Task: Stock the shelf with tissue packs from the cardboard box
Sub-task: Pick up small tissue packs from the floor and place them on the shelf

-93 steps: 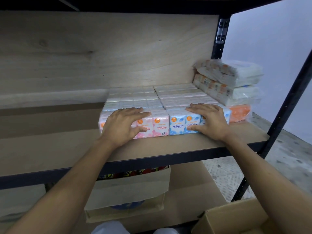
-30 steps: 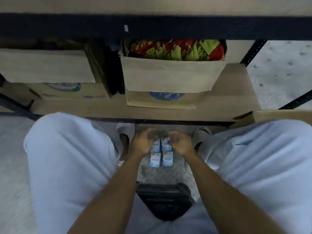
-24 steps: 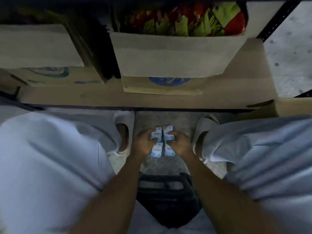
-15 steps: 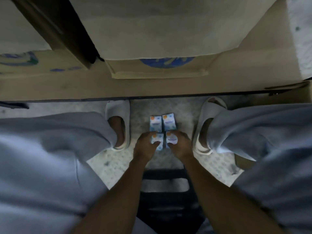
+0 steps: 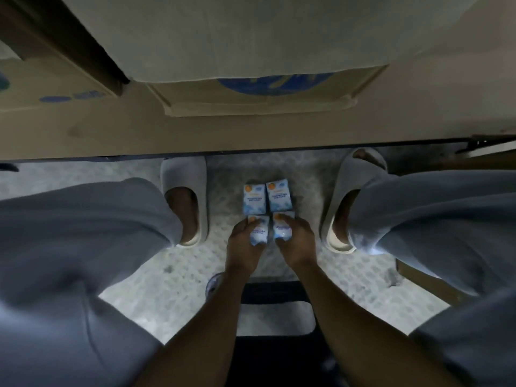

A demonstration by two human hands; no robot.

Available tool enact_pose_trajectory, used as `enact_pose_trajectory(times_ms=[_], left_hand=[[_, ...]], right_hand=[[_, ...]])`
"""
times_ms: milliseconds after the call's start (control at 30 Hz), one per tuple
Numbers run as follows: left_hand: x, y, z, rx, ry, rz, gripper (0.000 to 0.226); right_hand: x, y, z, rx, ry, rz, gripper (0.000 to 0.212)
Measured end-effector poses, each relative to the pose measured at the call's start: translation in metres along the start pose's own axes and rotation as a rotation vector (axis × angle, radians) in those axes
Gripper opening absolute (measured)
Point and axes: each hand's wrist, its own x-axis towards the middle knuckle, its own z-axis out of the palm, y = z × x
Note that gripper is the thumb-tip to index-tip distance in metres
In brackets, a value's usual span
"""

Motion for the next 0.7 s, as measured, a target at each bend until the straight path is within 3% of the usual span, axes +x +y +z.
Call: enact_pose_trajectory(times_ms=[400, 600, 700], left_hand=[[0.009, -0.010, 0.007, -0.098, -0.013, -0.027, 0.071], [0.006, -0.007, 0.004, -0.146, 0.009, -0.068, 0.066], [0.006, 0.000, 0.002, -0.202, 0.008, -0.128, 0.059]], right_hand=[[0.007, 0.001, -0.004, 0.252, 0.005, 0.098, 0.061], [0.005, 0.001, -0.013, 0.191, -0.064, 0.088, 0.052], [0.002, -0.003, -0.017, 0.265, -0.062, 0.130, 0.036]])
